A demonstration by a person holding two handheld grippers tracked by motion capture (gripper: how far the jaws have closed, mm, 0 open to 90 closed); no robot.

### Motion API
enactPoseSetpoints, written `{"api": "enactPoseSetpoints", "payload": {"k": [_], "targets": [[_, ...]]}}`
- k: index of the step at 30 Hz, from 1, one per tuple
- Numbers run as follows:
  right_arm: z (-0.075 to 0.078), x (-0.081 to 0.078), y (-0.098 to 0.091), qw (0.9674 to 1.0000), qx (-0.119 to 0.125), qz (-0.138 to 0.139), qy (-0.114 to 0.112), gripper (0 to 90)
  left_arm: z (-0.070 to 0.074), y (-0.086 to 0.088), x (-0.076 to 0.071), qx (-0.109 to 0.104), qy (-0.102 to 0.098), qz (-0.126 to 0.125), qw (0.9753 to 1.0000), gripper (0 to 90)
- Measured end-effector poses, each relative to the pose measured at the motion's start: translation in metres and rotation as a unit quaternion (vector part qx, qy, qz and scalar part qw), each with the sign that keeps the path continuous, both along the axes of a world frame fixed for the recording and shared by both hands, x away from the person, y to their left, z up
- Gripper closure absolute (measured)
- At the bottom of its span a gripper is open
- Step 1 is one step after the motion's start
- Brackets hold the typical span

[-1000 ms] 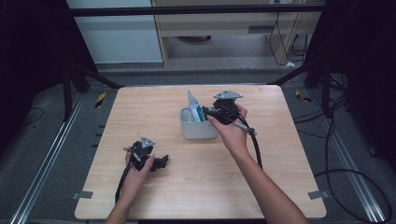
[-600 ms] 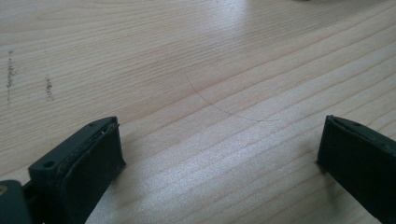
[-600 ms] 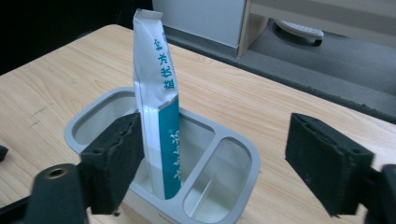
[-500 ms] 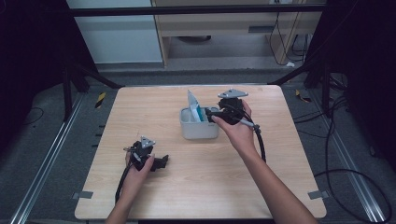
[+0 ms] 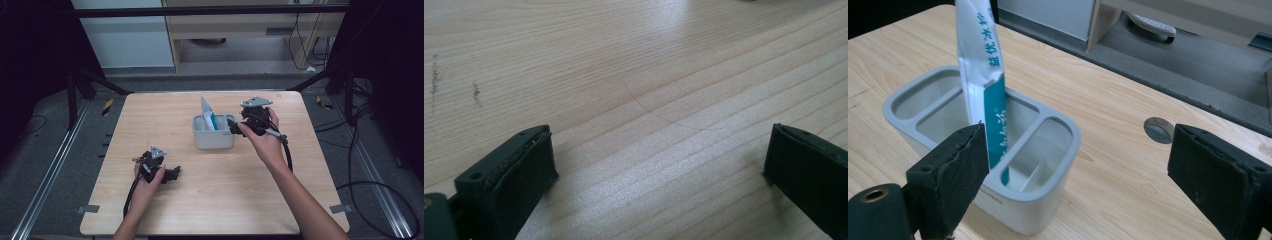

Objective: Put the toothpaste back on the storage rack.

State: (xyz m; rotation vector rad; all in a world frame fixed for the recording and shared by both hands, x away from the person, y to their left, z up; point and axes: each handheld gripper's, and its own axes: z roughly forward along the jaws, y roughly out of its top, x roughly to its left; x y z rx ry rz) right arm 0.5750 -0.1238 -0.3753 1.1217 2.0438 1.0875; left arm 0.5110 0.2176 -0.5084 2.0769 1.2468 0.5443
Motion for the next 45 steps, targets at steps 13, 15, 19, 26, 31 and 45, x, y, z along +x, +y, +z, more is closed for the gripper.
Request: {"api": "enactPoseSetpoints", "payload": {"k": [13, 15, 19, 26, 31, 45], "targets": [[-0.004, -0.001, -0.030, 0.9996, -0.008, -0.024, 0.010, 9.2, 0.000, 0.000, 0.000, 0.000, 0.000, 0.000, 1.0000, 0.0], [-0.004, -0.001, -0.033, 0.9996, -0.008, -0.027, 0.010, 9.3, 0.000, 0.000, 0.000, 0.000, 0.000, 0.000, 1.0000, 0.0], [-0.008, -0.002, -0.042, 0.9994, -0.008, -0.034, 0.011, 9.4, 0.000, 0.000, 0.000, 0.000, 0.000, 0.000, 1.0000, 0.0], [-0.020, -0.009, -0.065, 0.9984, -0.020, -0.043, 0.029, 9.7, 0.000, 0.000, 0.000, 0.000, 0.000, 0.000, 1.0000, 0.0], [-0.030, -0.013, -0.077, 0.9980, -0.020, -0.047, 0.036, 9.6, 0.000, 0.000, 0.000, 0.000, 0.000, 0.000, 1.0000, 0.0], [-0.070, -0.024, -0.095, 0.9951, -0.022, -0.060, 0.075, 10.3, 0.000, 0.000, 0.000, 0.000, 0.000, 0.000, 1.0000, 0.0]]}}
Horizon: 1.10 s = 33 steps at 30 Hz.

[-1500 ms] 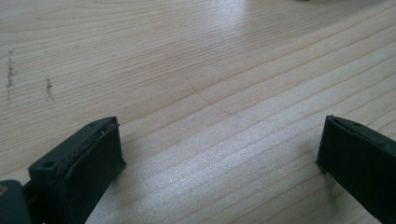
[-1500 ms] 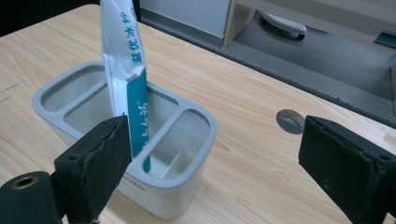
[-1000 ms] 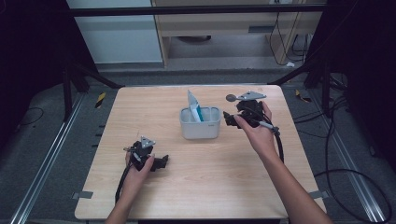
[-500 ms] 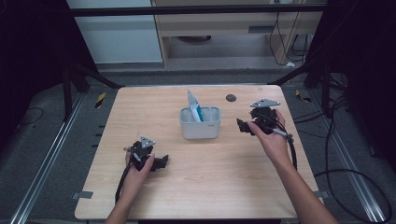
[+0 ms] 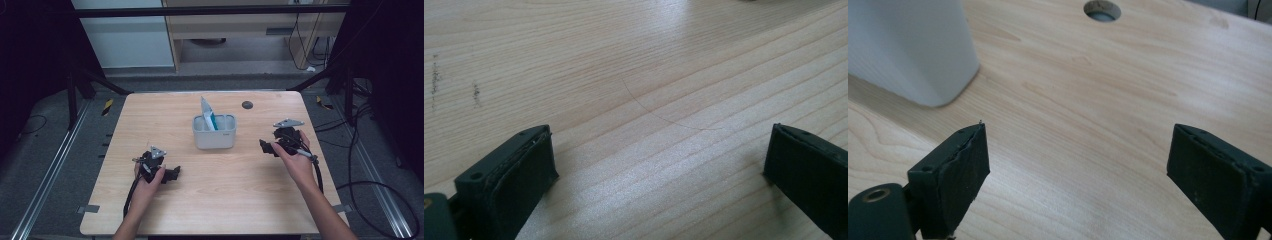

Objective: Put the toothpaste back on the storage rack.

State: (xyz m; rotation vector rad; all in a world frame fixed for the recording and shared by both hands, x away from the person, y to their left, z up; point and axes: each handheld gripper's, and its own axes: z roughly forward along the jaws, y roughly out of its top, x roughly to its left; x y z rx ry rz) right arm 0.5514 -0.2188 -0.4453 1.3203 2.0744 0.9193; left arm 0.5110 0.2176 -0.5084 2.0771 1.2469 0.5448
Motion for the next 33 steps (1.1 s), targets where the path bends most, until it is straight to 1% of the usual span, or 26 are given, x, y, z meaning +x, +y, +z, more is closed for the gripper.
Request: {"api": "enactPoseSetpoints", "payload": {"k": [2, 3, 4, 6, 7, 9, 11, 13, 18, 27, 29, 33], "targets": [[-0.007, -0.001, -0.002, 1.0000, -0.001, 0.000, 0.009, 10.3, 0.000, 0.000, 0.000, 0.000, 0.000, 0.000, 1.0000, 0.0], [-0.007, -0.001, -0.002, 1.0000, -0.001, 0.000, 0.009, 10.3, 0.000, 0.000, 0.000, 0.000, 0.000, 0.000, 1.0000, 0.0], [-0.010, -0.001, -0.002, 0.9999, -0.004, 0.001, 0.015, 10.2, 0.000, 0.000, 0.000, 0.000, 0.000, 0.000, 1.0000, 0.0], [-0.017, -0.002, -0.004, 0.9998, -0.003, 0.000, 0.018, 10.7, 0.000, 0.000, 0.000, 0.000, 0.000, 0.000, 1.0000, 0.0], [-0.023, -0.002, -0.006, 0.9997, -0.001, -0.004, 0.024, 10.9, 0.000, 0.000, 0.000, 0.000, 0.000, 0.000, 1.0000, 0.0], [-0.028, -0.001, -0.009, 0.9994, 0.003, -0.005, 0.034, 10.6, 0.000, 0.000, 0.000, 0.000, 0.000, 0.000, 1.0000, 0.0], [-0.030, 0.000, -0.010, 0.9994, 0.005, -0.005, 0.035, 10.7, 0.000, 0.000, 0.000, 0.000, 0.000, 0.000, 1.0000, 0.0], [-0.033, 0.001, -0.014, 0.9990, 0.018, -0.010, 0.040, 10.6, 0.000, 0.000, 0.000, 0.000, 0.000, 0.000, 1.0000, 0.0], [-0.037, 0.004, -0.016, 0.9989, 0.017, -0.013, 0.041, 10.6, 0.000, 0.000, 0.000, 0.000, 0.000, 0.000, 1.0000, 0.0], [-0.045, 0.008, -0.015, 0.9984, 0.025, -0.019, 0.047, 10.5, 0.000, 0.000, 0.000, 0.000, 0.000, 0.000, 1.0000, 0.0], [-0.047, 0.009, -0.015, 0.9982, 0.027, -0.018, 0.051, 10.5, 0.000, 0.000, 0.000, 0.000, 0.000, 0.000, 1.0000, 0.0], [-0.050, 0.010, -0.014, 0.9982, 0.026, -0.018, 0.052, 10.5, 0.000, 0.000, 0.000, 0.000, 0.000, 0.000, 1.0000, 0.0]]}}
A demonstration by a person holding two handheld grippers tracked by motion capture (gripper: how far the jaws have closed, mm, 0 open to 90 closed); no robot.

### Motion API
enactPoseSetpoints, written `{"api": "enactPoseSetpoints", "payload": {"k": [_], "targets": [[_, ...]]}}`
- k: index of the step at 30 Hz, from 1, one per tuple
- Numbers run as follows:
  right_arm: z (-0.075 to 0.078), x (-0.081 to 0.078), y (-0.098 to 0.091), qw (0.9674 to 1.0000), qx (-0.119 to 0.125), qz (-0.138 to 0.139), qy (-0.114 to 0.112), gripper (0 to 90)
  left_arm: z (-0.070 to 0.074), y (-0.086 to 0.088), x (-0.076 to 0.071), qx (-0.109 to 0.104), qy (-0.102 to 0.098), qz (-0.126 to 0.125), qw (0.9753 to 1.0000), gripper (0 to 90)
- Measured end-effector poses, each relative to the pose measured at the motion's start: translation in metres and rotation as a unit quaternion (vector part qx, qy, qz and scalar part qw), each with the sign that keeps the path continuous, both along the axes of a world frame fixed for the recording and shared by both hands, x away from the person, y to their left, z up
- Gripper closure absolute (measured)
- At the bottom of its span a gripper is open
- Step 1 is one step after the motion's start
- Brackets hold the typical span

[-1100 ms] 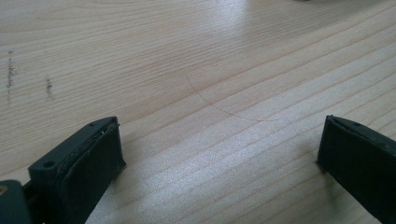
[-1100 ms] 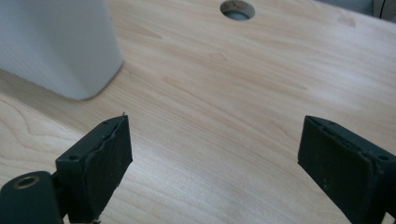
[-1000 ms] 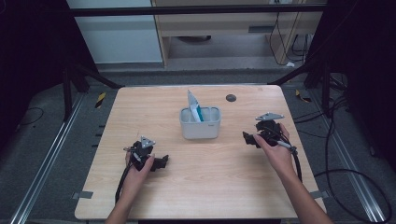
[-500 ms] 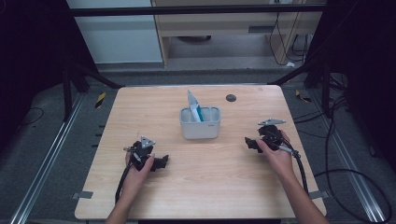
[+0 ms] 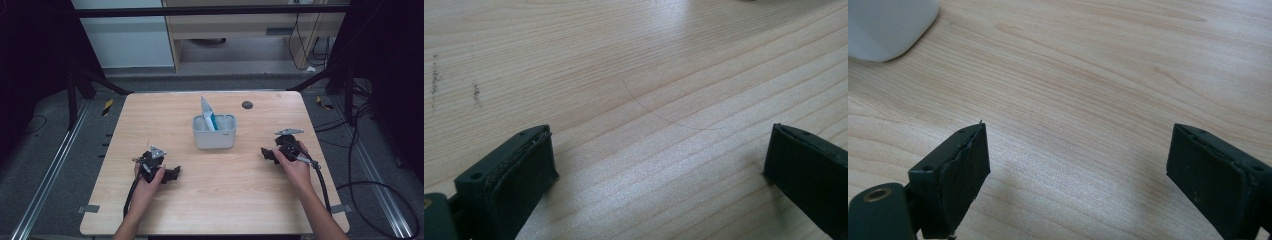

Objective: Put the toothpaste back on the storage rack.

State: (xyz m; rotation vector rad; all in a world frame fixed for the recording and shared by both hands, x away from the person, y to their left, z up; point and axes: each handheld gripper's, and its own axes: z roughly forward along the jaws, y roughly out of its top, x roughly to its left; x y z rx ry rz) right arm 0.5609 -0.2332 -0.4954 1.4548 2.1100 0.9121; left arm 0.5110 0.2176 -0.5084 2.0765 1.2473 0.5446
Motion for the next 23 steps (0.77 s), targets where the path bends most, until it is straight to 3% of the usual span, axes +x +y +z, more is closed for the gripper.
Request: {"api": "enactPoseSetpoints", "payload": {"k": [5, 10, 12, 19, 23], "targets": [[-0.008, -0.001, -0.002, 0.9999, 0.008, -0.011, 0.002, 11.5, 0.000, 0.000, 0.000, 0.000, 0.000, 0.000, 1.0000, 0.0], [-0.012, -0.002, -0.003, 0.9999, 0.000, -0.013, -0.004, 9.3, 0.000, 0.000, 0.000, 0.000, 0.000, 0.000, 1.0000, 0.0], [-0.016, -0.003, 0.001, 0.9997, -0.011, -0.012, -0.017, 5.3, 0.000, 0.000, 0.000, 0.000, 0.000, 0.000, 1.0000, 0.0], [-0.016, -0.003, 0.002, 0.9997, -0.010, -0.016, -0.014, 3.8, 0.000, 0.000, 0.000, 0.000, 0.000, 0.000, 1.0000, 0.0], [-0.016, -0.007, 0.005, 0.9990, -0.012, -0.040, -0.016, 3.6, 0.000, 0.000, 0.000, 0.000, 0.000, -0.001, 1.0000, 0.0]]}}
